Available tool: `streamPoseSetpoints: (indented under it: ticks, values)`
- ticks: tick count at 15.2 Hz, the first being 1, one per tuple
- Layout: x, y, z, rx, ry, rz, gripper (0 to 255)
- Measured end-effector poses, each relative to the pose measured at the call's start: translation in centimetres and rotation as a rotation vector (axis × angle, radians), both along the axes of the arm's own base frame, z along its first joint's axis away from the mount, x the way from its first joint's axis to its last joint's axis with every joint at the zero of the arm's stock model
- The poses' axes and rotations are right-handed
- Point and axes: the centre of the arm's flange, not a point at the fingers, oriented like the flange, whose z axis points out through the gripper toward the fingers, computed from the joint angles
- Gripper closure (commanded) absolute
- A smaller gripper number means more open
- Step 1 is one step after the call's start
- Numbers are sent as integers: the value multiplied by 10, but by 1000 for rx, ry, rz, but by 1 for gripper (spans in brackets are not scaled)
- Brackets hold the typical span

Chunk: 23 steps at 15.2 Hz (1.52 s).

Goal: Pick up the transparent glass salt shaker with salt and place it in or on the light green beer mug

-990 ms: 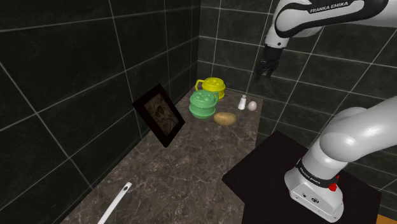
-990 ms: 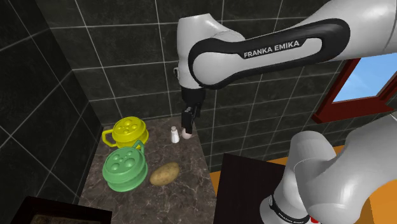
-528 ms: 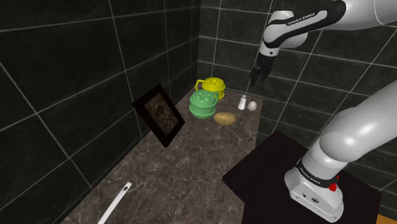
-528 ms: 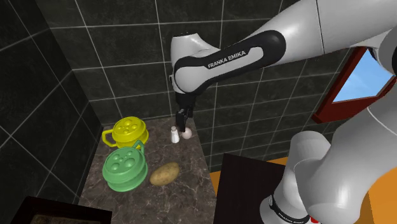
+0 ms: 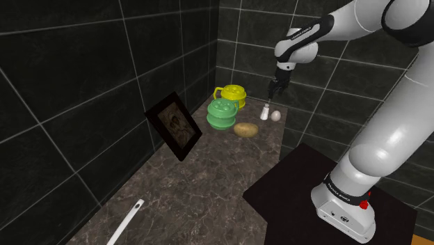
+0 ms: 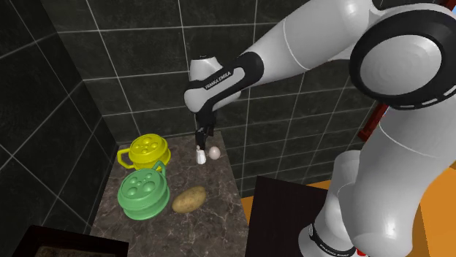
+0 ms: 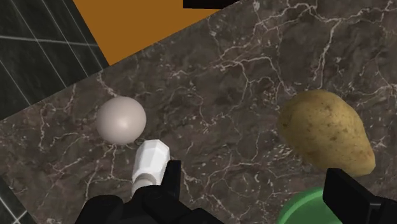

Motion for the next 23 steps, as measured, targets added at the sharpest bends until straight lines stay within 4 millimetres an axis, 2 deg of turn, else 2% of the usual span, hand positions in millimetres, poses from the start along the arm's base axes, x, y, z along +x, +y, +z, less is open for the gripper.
streamPoseSetpoints:
  ticks: [11, 13, 19, 23]
  values:
    - [71, -86, -97, 8, -1, 14, 0]
    - [79, -91, -106, 9, -1, 16, 0]
    - [82, -91, -138, 10, -1, 17, 0]
    - [80, -90, -145, 10, -1, 17, 0]
